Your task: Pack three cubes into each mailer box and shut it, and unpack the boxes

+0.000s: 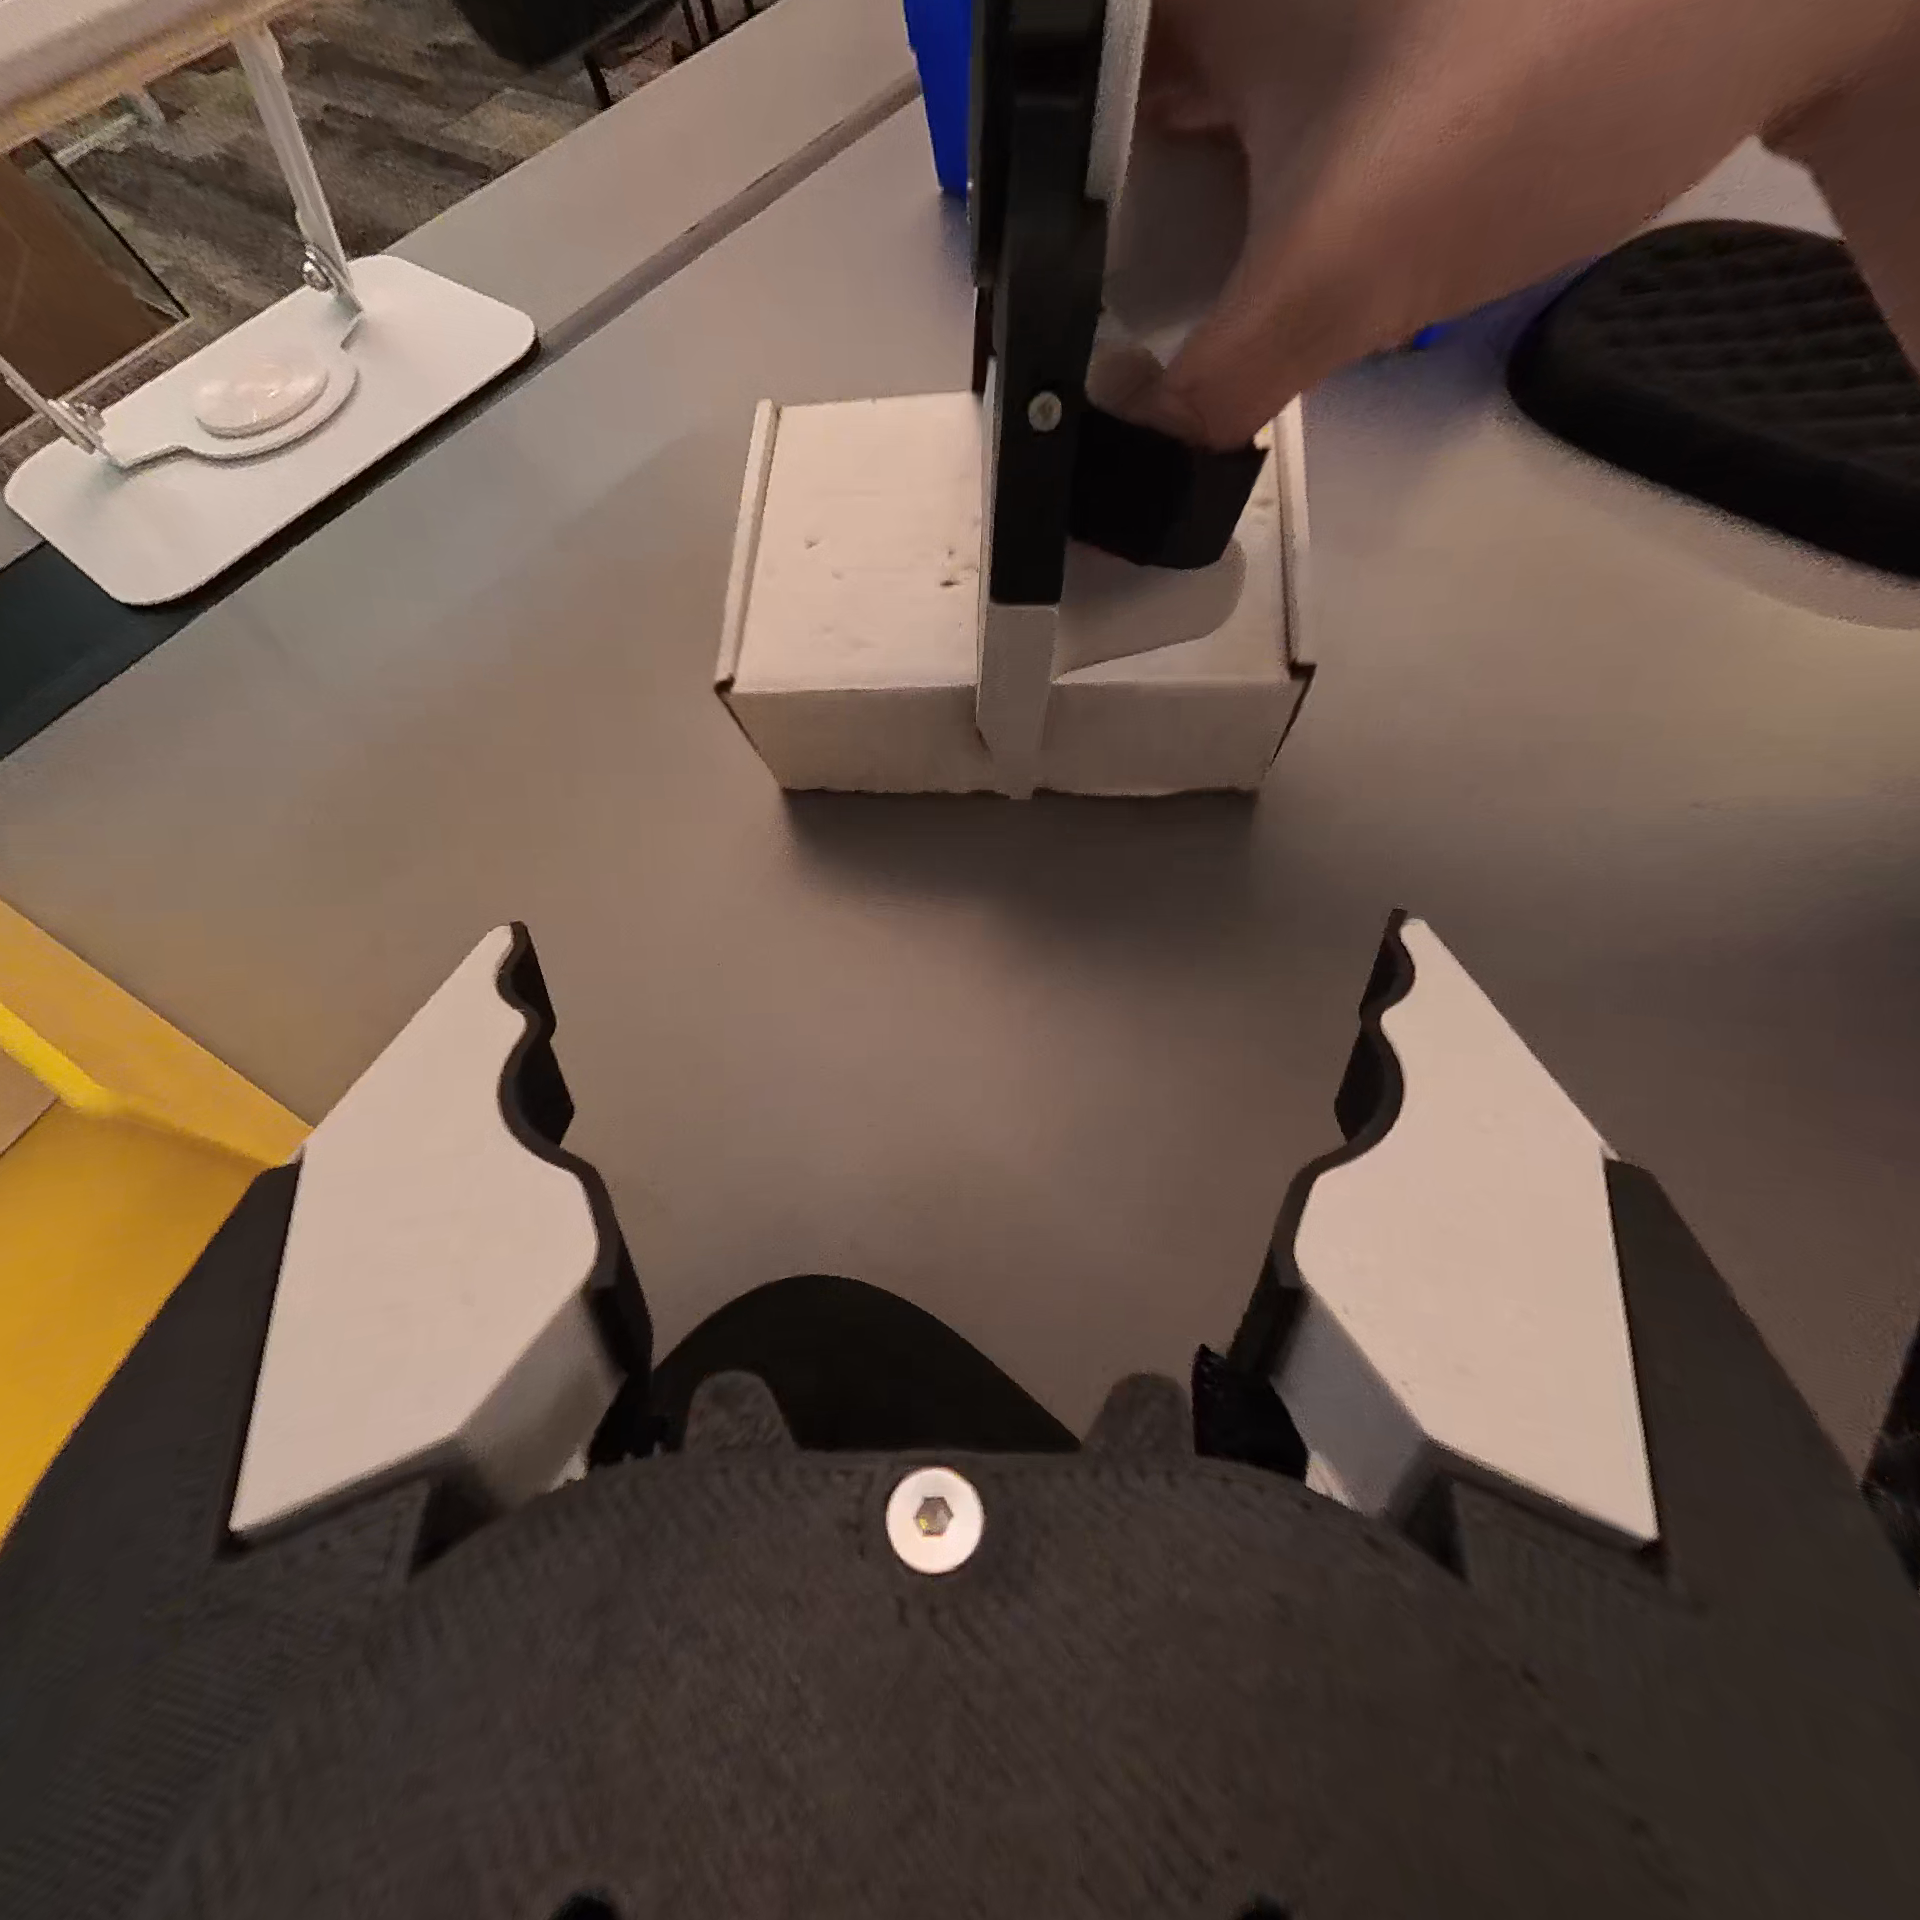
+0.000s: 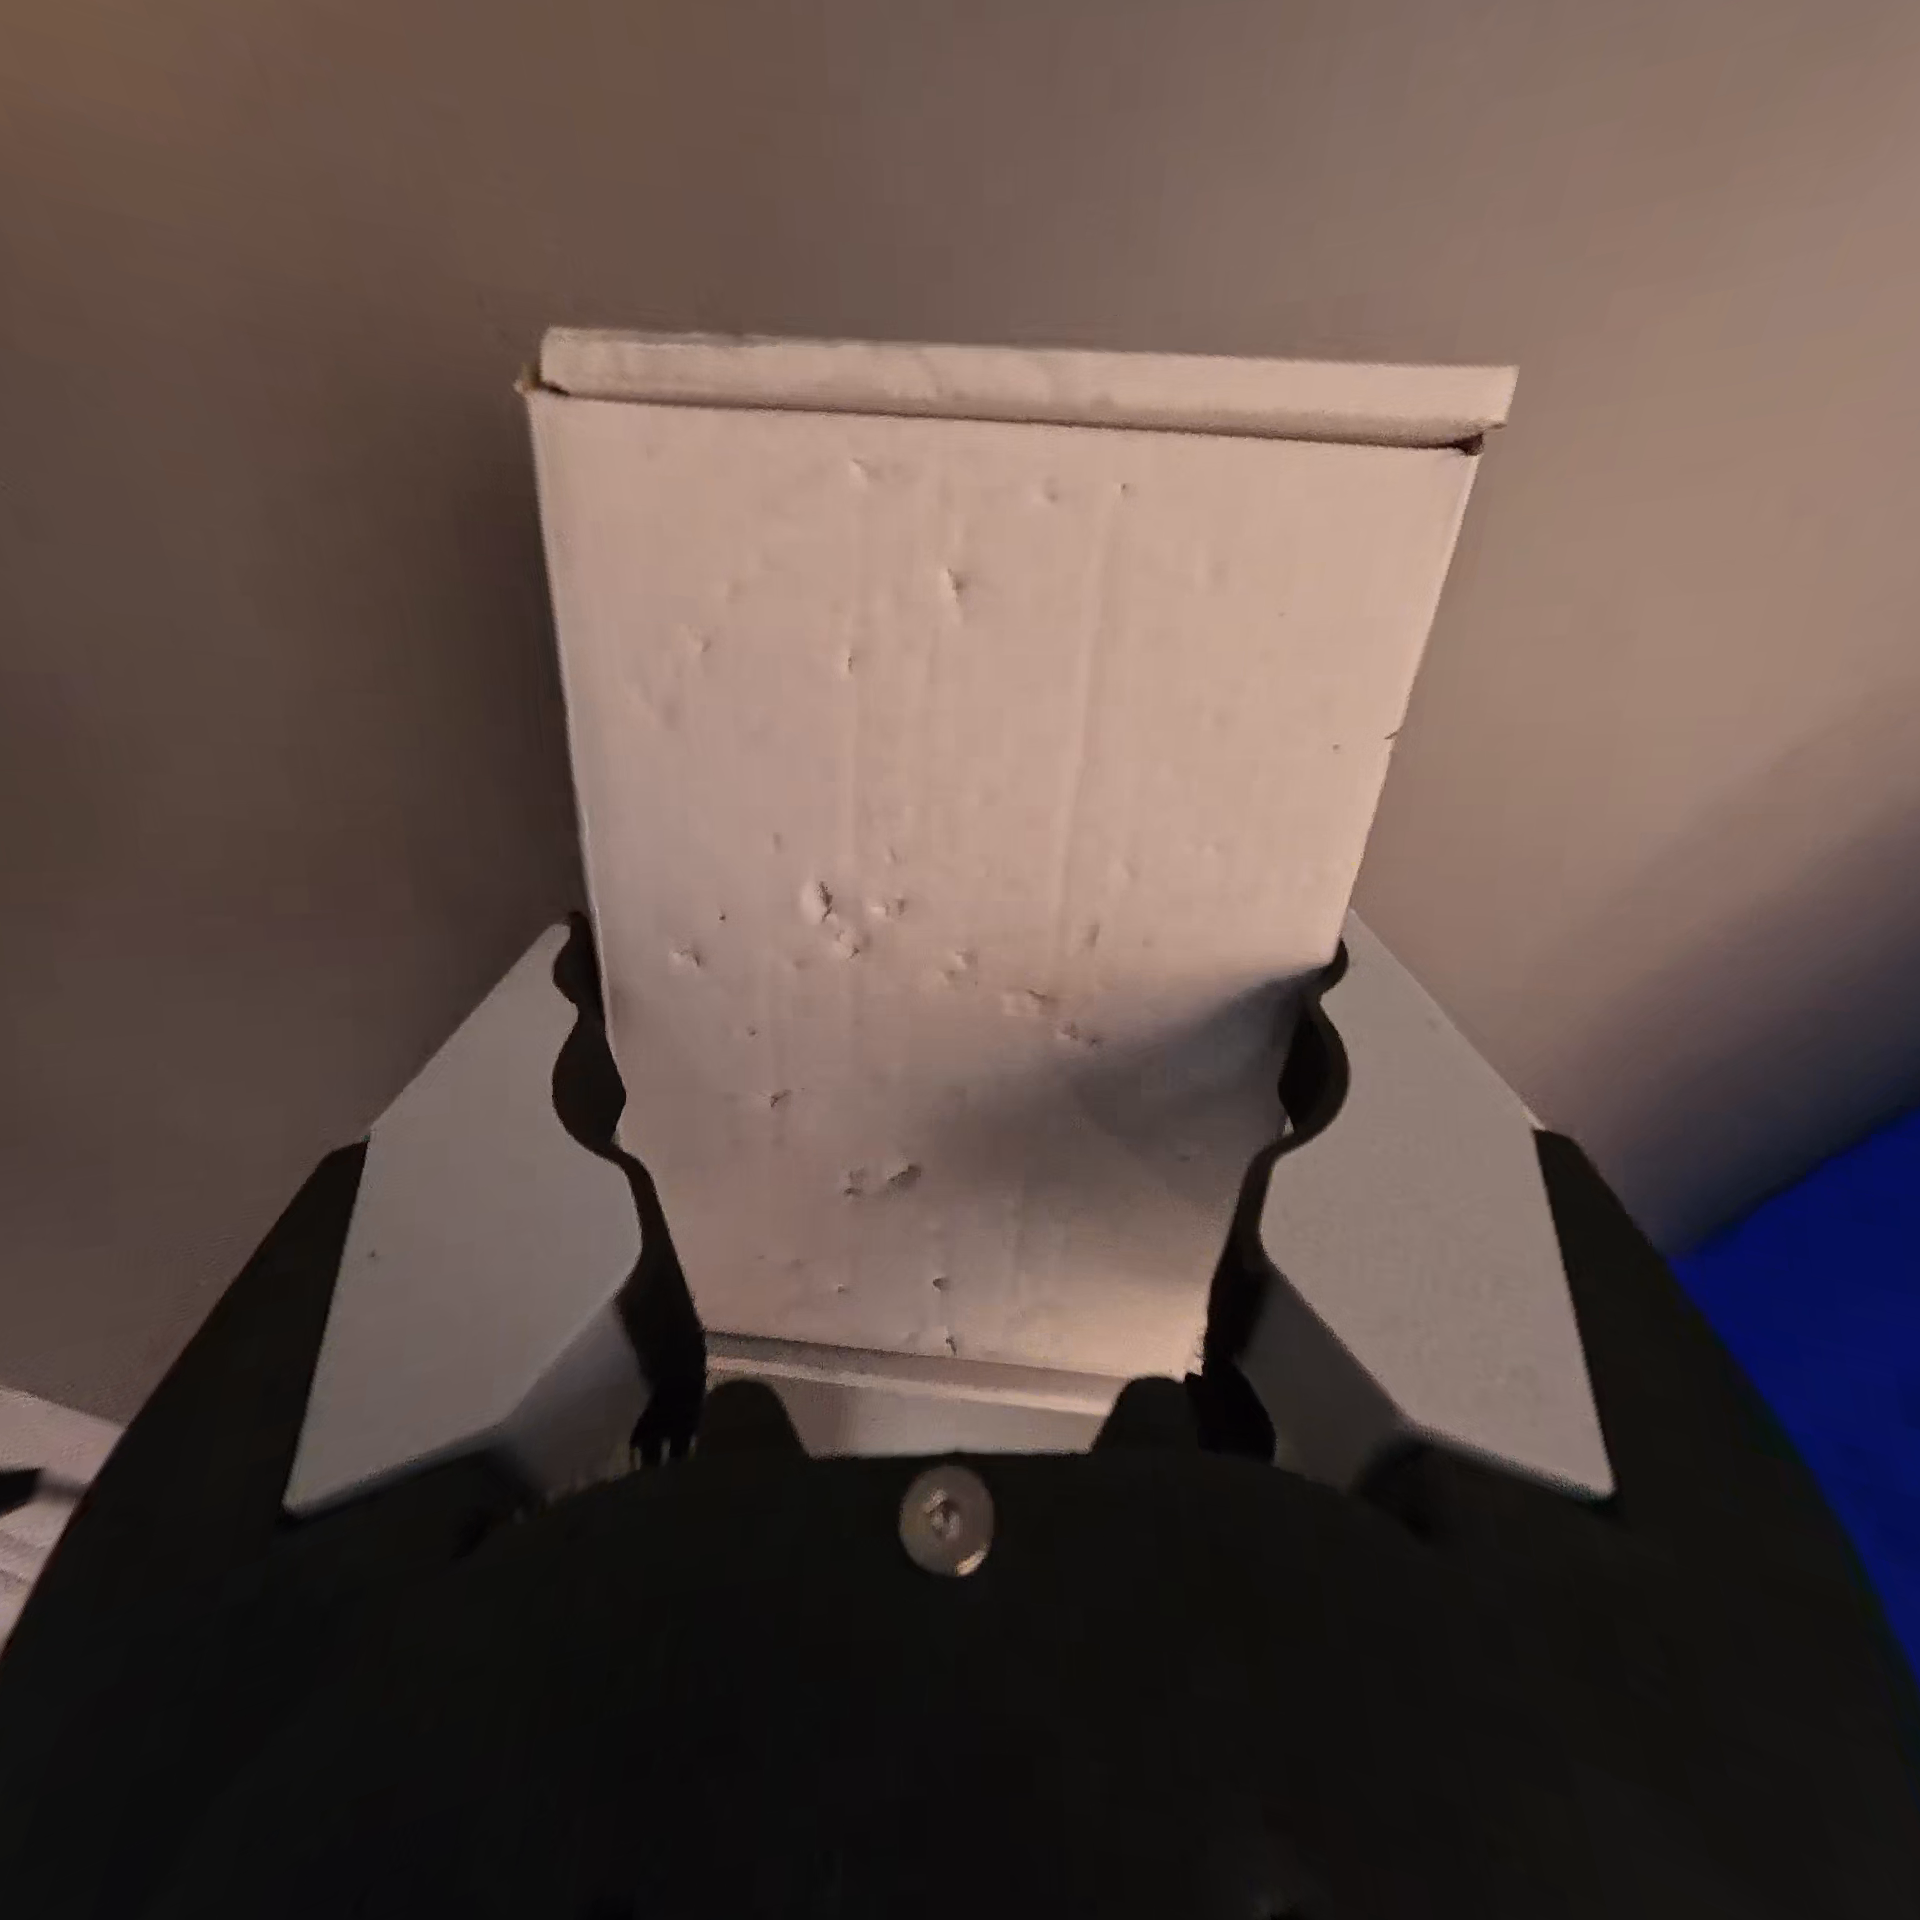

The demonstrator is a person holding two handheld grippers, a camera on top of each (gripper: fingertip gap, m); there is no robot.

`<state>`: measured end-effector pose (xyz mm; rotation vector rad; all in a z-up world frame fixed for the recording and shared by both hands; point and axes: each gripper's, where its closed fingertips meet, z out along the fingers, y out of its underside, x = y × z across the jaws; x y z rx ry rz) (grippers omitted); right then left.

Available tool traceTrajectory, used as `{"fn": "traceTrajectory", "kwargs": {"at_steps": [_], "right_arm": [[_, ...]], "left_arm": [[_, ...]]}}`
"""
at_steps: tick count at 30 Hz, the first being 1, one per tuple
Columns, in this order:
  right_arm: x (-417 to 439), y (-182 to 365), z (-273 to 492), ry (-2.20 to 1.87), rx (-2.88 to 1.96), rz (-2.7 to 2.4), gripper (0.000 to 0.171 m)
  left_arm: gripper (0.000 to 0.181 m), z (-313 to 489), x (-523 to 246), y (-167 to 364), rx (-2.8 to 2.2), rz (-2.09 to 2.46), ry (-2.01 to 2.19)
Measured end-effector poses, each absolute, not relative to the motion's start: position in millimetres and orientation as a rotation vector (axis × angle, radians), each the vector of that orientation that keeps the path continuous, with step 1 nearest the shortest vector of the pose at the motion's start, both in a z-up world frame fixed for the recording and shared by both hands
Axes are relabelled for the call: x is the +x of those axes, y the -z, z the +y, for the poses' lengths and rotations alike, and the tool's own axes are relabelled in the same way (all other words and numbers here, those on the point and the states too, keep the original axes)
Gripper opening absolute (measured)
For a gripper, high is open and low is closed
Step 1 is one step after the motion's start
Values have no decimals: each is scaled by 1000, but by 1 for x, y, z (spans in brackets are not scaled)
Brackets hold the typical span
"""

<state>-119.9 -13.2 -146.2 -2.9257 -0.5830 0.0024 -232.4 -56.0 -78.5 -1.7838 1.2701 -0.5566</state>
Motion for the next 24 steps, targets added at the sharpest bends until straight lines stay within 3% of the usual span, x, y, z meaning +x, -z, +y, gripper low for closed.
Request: {"fn": "traceTrajectory", "kwargs": {"at_steps": [3, 6, 8, 15, 24], "right_arm": [[-109, 143, -17, 103, -2958, -618, 131], [-103, 153, -23, 222, -3040, -669, 144], [-98, 156, -22, 308, -3058, -748, 136], [-93, 131, -23, 262, -2959, -873, 135], [-21, -2, -18, 497, -2691, -1047, 135]], "left_arm": [[149, -60, -232, 78, -1770, 1286, 549], [149, -62, -229, 82, -1779, 1309, 539], [149, -63, -228, 86, -1790, 1325, 518], [147, -68, -235, 95, -1791, 1343, 422], [144, -65, -238, 68, -1777, 1217, 482]]}}
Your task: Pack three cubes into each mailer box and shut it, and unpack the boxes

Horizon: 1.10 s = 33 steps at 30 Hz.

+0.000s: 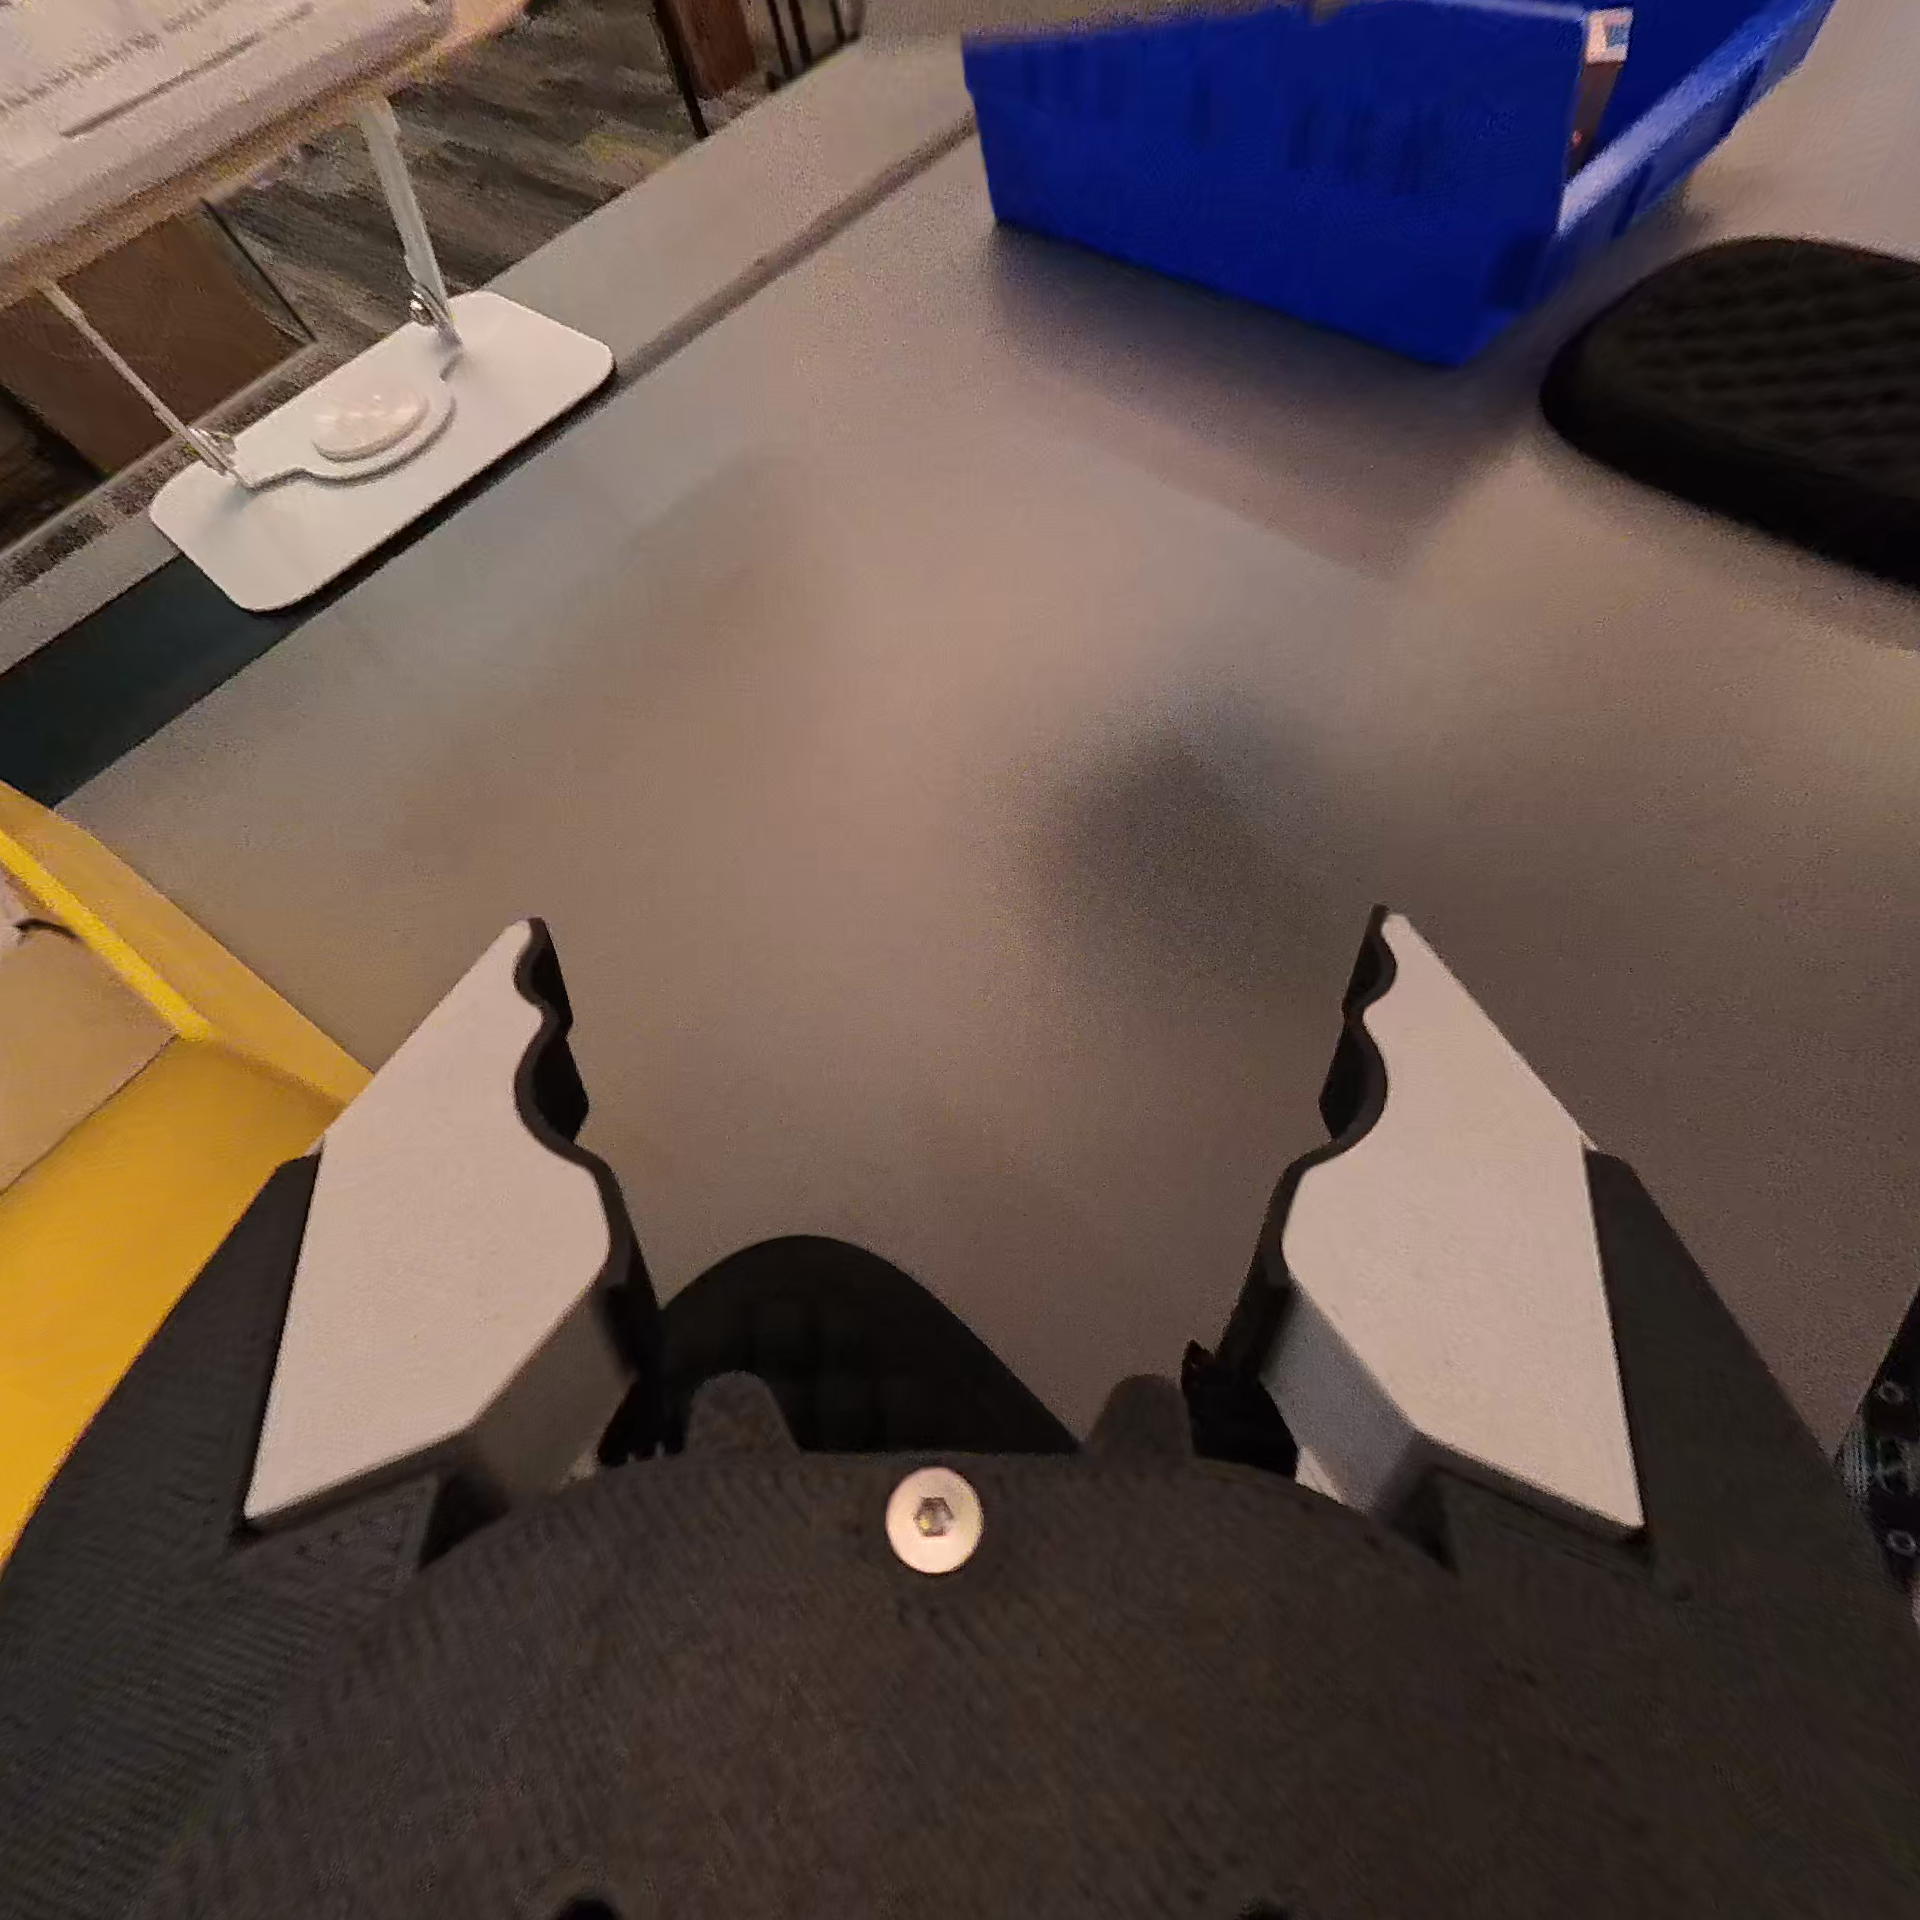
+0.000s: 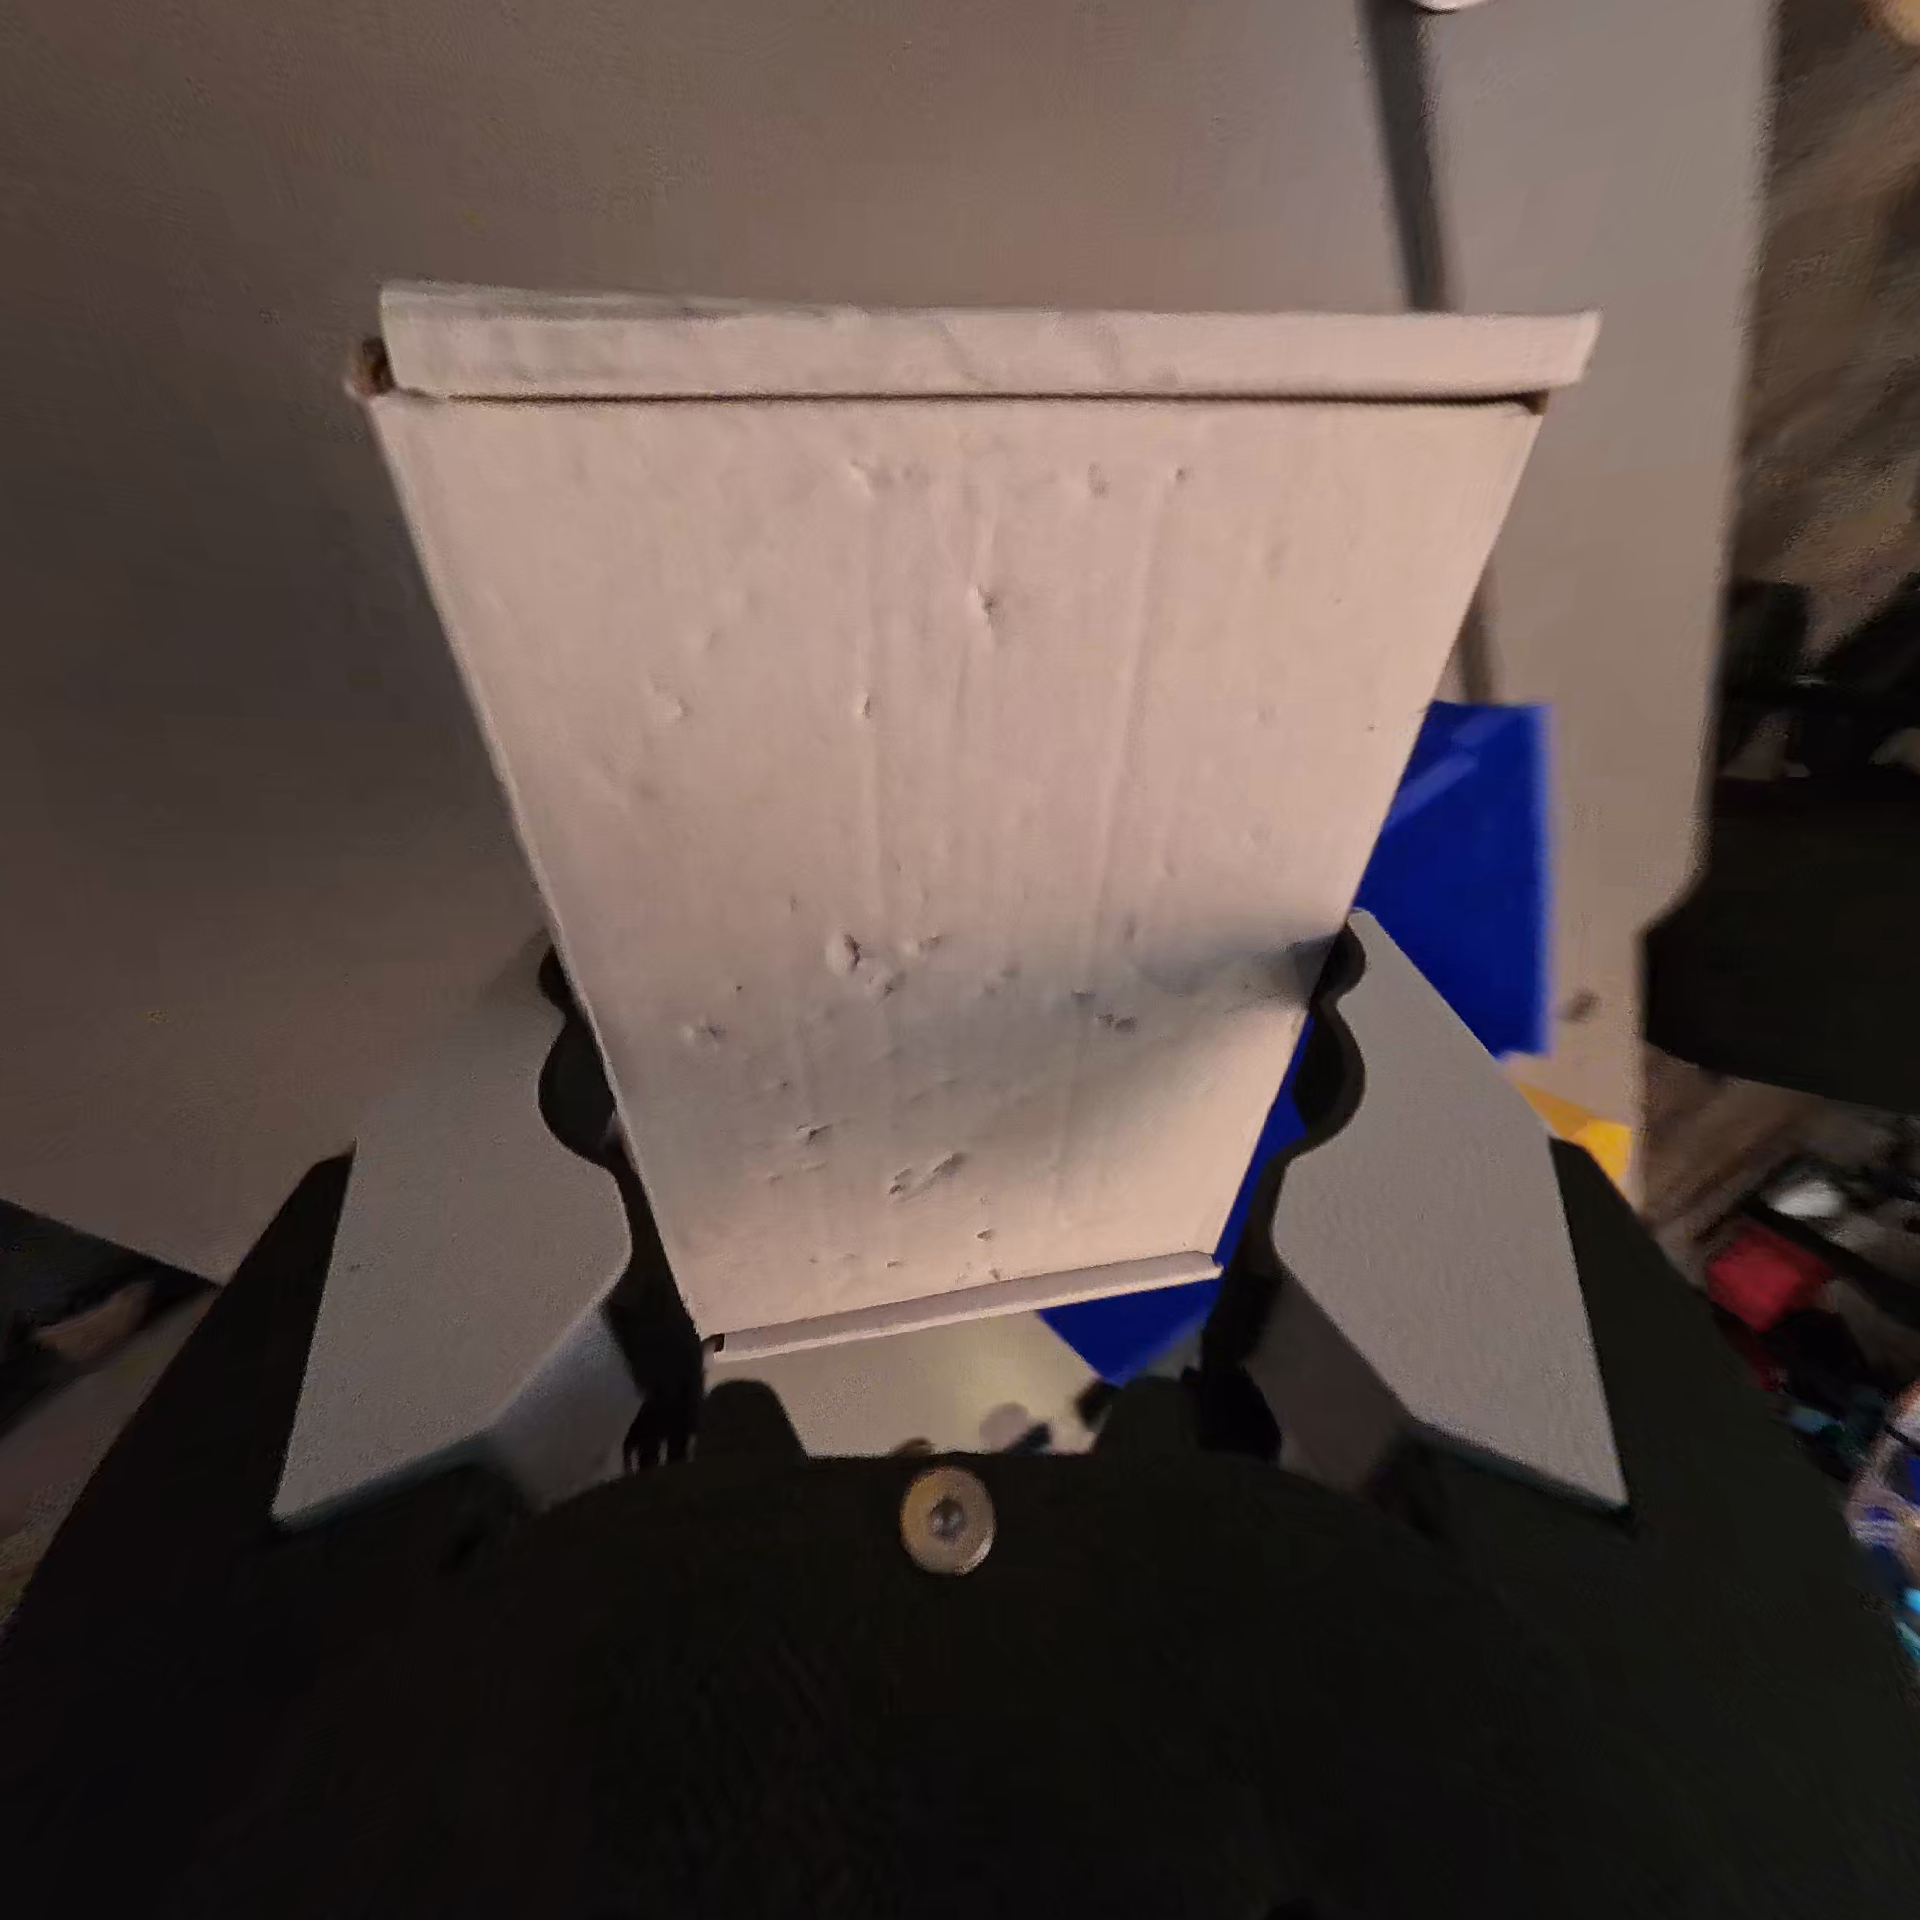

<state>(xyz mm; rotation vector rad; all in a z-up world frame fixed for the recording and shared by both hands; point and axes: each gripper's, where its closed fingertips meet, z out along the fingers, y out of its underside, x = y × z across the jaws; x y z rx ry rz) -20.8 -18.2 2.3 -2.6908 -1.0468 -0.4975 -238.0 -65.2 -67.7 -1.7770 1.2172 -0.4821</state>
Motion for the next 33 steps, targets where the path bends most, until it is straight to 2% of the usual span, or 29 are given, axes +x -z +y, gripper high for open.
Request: {"fn": "traceTrajectory", "kwargs": {"at_steps": [4, 7, 11, 18, 28, 33], "right_arm": [[66, -52, -9, 594, -2576, -1082, 135], [142, -60, -6, 651, -2554, -1099, 135], [191, -20, -4, 483, -2536, -1196, 135], [239, 57, 19, 592, -2530, -1435, 135], [253, 128, 34, 592, -2530, -1693, 135], [256, 140, 43, 596, -2498, -1717, 135]], "left_arm": [[144, -60, -237, 56, -1782, 1161, 520], [144, -61, -237, 53, -1793, 1142, 530], [144, -60, -240, 51, -1801, 1140, 457], [143, -58, -239, 40, -1806, 1117, 378], [141, -50, -225, 42, -1817, 1102, 370], [141, -46, -224, 47, -1831, 1104, 363]]}}
